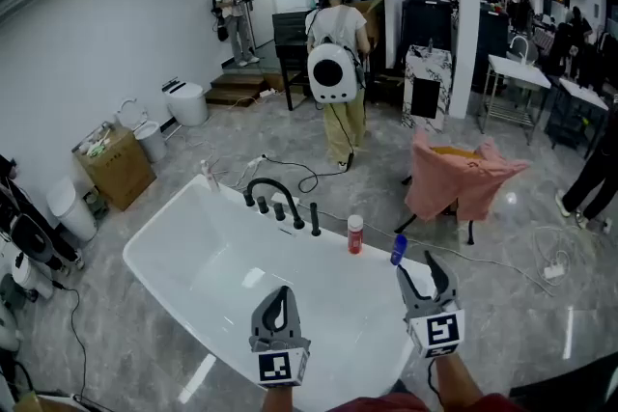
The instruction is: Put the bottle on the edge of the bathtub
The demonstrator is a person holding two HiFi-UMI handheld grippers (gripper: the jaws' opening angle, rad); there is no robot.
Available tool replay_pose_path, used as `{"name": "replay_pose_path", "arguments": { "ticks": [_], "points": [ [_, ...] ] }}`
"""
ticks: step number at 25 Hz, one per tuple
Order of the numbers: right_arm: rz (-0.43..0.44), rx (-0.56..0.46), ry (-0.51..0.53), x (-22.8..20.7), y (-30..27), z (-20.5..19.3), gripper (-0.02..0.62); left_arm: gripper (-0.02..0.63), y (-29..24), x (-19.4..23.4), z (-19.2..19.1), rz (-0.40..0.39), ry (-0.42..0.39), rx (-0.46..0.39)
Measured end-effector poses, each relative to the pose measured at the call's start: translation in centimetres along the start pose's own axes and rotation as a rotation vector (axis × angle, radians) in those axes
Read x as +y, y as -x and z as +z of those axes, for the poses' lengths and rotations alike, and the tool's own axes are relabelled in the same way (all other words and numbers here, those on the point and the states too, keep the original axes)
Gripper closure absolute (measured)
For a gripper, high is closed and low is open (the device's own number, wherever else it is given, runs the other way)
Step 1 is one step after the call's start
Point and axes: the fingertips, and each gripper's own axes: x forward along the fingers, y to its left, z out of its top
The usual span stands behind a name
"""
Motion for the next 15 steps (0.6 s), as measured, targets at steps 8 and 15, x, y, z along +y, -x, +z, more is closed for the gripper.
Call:
{"name": "replay_pose_path", "arguments": {
  "ticks": [8,15],
  "points": [
    [-0.007,-0.007,-0.014,-0.6,0.5,0.1,0.367,0.601,0.2,-0.6,0.2,-0.007,-0.003,-0.003],
    [-0.019,0.021,-0.023,-0.7,0.9,-0.8,0.466,0.601,0.2,-1.2,-0.1,-0.015,-0.001,0.003]
  ]
}}
